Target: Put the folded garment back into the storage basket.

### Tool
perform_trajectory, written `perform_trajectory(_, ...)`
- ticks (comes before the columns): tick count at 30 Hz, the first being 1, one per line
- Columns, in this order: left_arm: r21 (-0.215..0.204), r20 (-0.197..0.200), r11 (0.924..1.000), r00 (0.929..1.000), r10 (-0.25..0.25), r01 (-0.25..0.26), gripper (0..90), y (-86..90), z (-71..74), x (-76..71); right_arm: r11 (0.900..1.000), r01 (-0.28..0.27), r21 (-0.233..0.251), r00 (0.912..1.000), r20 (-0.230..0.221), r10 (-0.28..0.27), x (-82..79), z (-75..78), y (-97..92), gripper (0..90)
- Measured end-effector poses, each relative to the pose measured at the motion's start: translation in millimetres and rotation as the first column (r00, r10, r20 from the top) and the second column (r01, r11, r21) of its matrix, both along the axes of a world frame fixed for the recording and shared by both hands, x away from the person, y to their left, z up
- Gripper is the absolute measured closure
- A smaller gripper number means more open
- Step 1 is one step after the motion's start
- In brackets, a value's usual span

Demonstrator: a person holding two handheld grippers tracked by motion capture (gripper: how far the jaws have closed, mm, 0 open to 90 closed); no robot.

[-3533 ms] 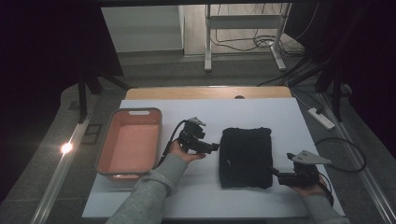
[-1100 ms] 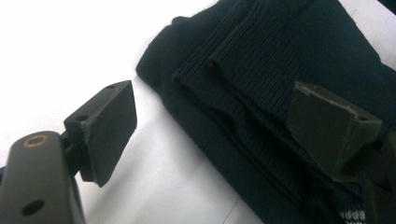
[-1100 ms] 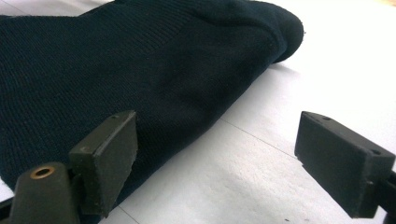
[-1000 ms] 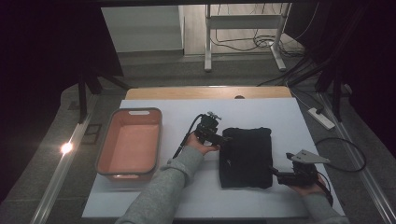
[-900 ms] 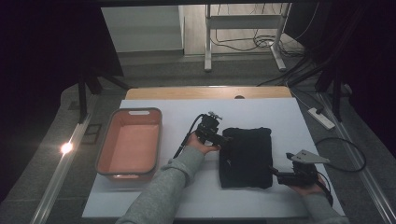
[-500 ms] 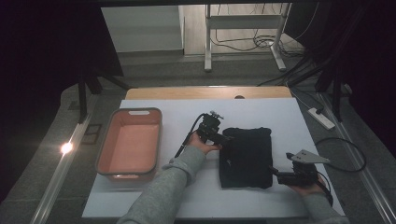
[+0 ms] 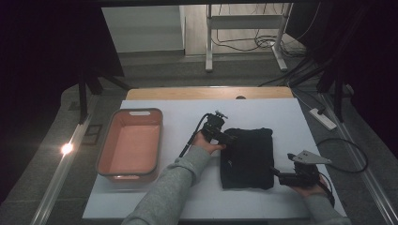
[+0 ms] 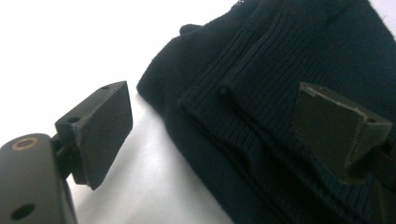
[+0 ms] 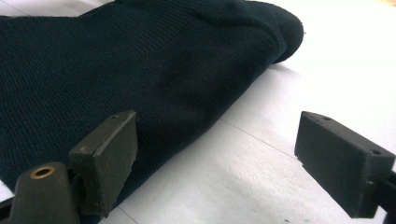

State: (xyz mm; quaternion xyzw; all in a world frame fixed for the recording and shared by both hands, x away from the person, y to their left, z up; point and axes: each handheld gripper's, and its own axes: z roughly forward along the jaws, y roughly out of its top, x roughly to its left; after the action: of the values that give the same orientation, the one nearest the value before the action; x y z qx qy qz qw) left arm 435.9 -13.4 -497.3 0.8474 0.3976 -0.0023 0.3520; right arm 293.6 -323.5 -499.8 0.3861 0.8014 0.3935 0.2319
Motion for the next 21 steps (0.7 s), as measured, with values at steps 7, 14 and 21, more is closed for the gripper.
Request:
perform_trajectory(7, 0.024, -0.017, 0.9997, 0.9999, -0.002, 0.002, 11.3, -10.8, -5.5, 4.4, 1.0000, 0.000, 0.001, 1.0000, -0.001, 0.000, 0.3, -0.2, -0.1, 14.2)
perform_trajectory(14, 0.034, -0.046, 0.9994, 0.9989, -0.011, 0.012, 6.9, -18.3, -9.5, 7.7, 1.0000, 0.002, 0.003, 1.0000, -0.003, -0.002, 0.6, -0.5, -0.2, 14.2)
perform_trajectory(21, 0.059, -0.059, 0.9981, 0.9981, -0.017, 0.020, 3.8, -21.0, -14.4, 10.6, 1.0000, 0.005, 0.004, 1.0000, -0.007, -0.005, 1.1, -0.9, -0.5, 14.2)
